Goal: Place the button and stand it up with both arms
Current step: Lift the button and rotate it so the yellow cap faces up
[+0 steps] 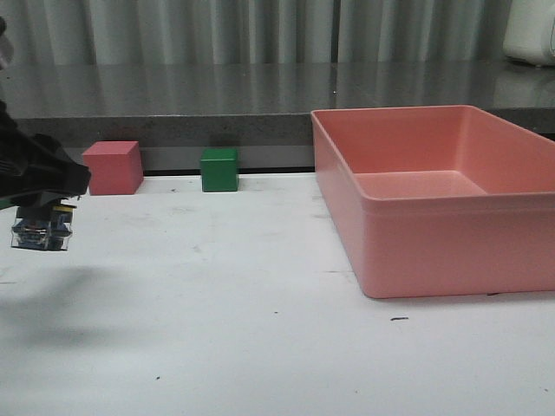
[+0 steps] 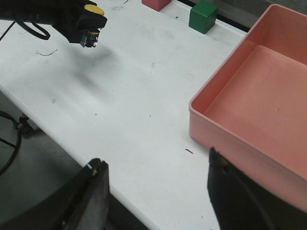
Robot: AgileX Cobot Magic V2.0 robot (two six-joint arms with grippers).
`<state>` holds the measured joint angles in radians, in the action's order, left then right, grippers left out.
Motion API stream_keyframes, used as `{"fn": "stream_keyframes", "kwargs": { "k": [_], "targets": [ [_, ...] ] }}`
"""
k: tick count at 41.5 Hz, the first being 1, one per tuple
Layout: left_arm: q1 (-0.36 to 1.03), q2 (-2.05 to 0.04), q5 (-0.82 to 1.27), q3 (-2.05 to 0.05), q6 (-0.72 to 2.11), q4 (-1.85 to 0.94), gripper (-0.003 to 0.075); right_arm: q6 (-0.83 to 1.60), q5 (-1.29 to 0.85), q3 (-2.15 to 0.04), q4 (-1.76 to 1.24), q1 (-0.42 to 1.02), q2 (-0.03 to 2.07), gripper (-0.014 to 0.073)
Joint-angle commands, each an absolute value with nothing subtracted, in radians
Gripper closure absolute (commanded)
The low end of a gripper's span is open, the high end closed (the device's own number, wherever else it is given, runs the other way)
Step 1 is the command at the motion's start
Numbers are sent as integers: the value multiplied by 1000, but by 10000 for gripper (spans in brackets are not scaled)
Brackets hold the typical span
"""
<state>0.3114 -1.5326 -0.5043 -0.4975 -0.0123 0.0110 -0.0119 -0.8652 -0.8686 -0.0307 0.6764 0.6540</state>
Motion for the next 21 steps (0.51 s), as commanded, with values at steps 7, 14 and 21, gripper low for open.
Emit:
{"fn": "stream_keyframes", "kwargs": {
  "k": [7,14,21],
  "targets": [
    [297,-1538,-906,-444,-12,6,522,-5,-805,-891,-33,670,654,126],
    [297,-1616,-1029,-444,-12,6,533,-5,-805,-891,-33,670,654,126],
    [297,-1697,-1148,-444,-12,6,533,-5,-805,-891,-33,670,654,126]
  ]
}}
